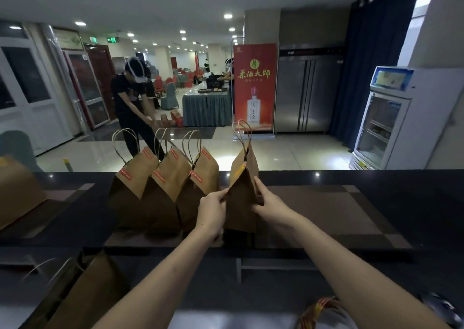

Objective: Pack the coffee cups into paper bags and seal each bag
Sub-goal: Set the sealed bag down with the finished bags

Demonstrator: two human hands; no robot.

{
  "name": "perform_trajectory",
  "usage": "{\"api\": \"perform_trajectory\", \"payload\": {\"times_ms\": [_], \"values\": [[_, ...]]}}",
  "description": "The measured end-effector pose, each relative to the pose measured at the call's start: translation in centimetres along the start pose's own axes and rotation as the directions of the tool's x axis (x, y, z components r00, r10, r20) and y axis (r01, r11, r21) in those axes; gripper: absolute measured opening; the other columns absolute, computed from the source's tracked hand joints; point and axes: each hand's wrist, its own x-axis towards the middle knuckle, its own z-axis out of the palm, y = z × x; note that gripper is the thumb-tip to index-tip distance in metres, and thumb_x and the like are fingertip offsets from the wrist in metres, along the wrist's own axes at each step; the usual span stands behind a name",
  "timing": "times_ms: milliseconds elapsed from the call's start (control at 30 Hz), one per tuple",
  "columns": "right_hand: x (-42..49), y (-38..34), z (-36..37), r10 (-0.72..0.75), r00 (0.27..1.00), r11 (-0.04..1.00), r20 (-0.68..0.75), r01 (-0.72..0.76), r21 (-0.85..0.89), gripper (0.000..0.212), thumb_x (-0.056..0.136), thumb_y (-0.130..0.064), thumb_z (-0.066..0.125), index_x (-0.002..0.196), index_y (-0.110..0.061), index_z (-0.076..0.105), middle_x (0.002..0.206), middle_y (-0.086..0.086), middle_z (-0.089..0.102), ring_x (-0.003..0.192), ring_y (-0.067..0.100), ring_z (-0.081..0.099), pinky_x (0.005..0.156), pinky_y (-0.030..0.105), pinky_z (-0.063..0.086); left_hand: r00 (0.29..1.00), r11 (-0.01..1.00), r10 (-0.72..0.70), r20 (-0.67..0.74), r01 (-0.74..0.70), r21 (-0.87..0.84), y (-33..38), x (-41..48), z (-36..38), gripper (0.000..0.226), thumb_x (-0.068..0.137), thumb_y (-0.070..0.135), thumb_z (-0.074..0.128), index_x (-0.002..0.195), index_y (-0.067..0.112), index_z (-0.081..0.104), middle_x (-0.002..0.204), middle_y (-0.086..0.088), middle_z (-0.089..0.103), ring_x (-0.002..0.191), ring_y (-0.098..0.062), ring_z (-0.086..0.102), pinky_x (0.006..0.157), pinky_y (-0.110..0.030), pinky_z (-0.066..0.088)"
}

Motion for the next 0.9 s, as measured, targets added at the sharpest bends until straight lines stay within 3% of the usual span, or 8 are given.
{"api": "perform_trajectory", "payload": {"times_ms": [200, 467, 900], "values": [[0.6, 0.6, 0.8, 0.029, 1.000, 1.000, 0.013, -0.029, 0.009, 0.091, 0.102, -0.016, 0.063, 0.165, -0.046, 0.005, 0.156, 0.006, 0.047, 0.139, 0.025, 0.050, 0.110, 0.044, 0.052, 0.995, 0.994, -0.041, 0.090, 0.031, 0.109, -0.9, 0.8, 0.0, 0.035, 0.107, 0.018, 0.056, 0.140, 0.022, 0.065, 0.120, 0.003, 0.074, 0.116, -0.017, 0.066, 0.100, -0.040, 0.059], [1.3, 0.7, 1.6, -0.002, 1.000, 1.000, -0.027, 0.001, -0.025, 0.088, 0.102, -0.014, 0.064, 0.166, -0.040, 0.011, 0.161, 0.006, 0.040, 0.148, 0.031, 0.041, 0.113, 0.049, 0.048, 0.999, 0.986, 0.012, -0.050, -0.004, 0.166, -1.0, 0.4, -0.4, 0.029, 0.103, 0.020, 0.063, 0.131, 0.022, 0.071, 0.113, 0.003, 0.076, 0.114, -0.017, 0.067, 0.102, -0.037, 0.056], [2.1, 0.6, 3.7, 0.001, 0.984, 1.000, -0.179, -0.001, -0.001, 0.079, 0.099, -0.007, 0.068, 0.163, -0.031, 0.028, 0.158, 0.006, 0.044, 0.145, 0.030, 0.045, 0.111, 0.051, 0.050, 0.995, 0.981, 0.034, -0.096, -0.015, 0.195, 0.0, 0.3, -1.4, 0.034, 0.103, 0.015, 0.063, 0.136, 0.019, 0.068, 0.124, -0.001, 0.074, 0.121, -0.021, 0.066, 0.107, -0.041, 0.054]]}}
